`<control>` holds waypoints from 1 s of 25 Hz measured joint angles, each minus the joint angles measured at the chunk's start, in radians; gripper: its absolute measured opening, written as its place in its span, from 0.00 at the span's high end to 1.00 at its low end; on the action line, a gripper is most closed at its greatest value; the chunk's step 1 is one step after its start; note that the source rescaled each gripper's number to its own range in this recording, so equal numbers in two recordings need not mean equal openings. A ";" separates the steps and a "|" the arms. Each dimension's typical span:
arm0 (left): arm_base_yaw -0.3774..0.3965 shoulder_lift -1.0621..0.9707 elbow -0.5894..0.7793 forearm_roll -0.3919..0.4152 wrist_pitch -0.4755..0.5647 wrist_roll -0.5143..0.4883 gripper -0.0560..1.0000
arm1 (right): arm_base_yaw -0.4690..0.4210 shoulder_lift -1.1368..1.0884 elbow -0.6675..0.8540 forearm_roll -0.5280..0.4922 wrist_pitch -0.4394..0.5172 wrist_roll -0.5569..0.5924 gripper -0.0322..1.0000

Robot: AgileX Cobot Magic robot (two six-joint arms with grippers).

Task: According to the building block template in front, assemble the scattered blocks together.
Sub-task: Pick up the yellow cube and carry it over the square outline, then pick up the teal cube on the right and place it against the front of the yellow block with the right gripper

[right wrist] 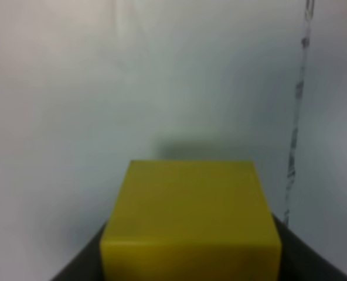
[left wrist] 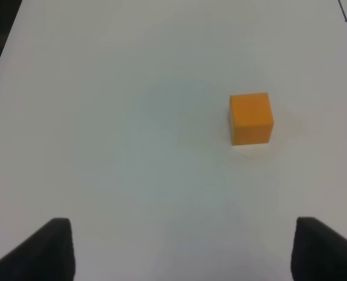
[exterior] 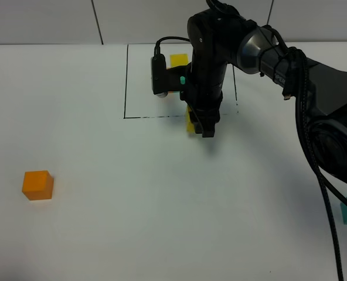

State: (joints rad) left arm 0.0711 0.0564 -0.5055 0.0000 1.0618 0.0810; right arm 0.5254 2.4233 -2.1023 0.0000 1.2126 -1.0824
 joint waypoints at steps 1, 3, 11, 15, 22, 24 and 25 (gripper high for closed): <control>0.000 0.000 0.000 0.000 0.000 0.000 0.00 | 0.001 0.010 -0.008 0.000 0.000 0.021 0.91; 0.000 0.000 0.000 0.000 0.000 0.000 0.00 | 0.002 0.024 -0.013 0.000 0.001 0.041 0.91; 0.000 0.000 0.000 0.000 0.000 0.000 0.00 | 0.005 0.060 -0.016 0.000 0.003 0.047 0.91; 0.000 0.000 0.000 0.000 0.000 0.000 0.00 | 0.005 0.071 -0.016 0.006 0.003 0.045 0.91; 0.000 0.000 0.000 0.000 0.000 0.000 0.00 | 0.005 0.071 -0.016 0.006 0.003 0.040 0.91; 0.000 0.000 0.000 0.000 0.000 0.000 0.00 | 0.005 0.071 -0.016 0.006 0.003 0.040 0.91; 0.000 0.000 0.000 0.000 0.000 0.000 0.00 | 0.005 0.071 -0.016 0.006 0.003 0.039 0.91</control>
State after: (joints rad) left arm 0.0711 0.0564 -0.5055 0.0000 1.0618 0.0810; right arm 0.5304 2.4948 -2.1185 0.0065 1.2157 -1.0431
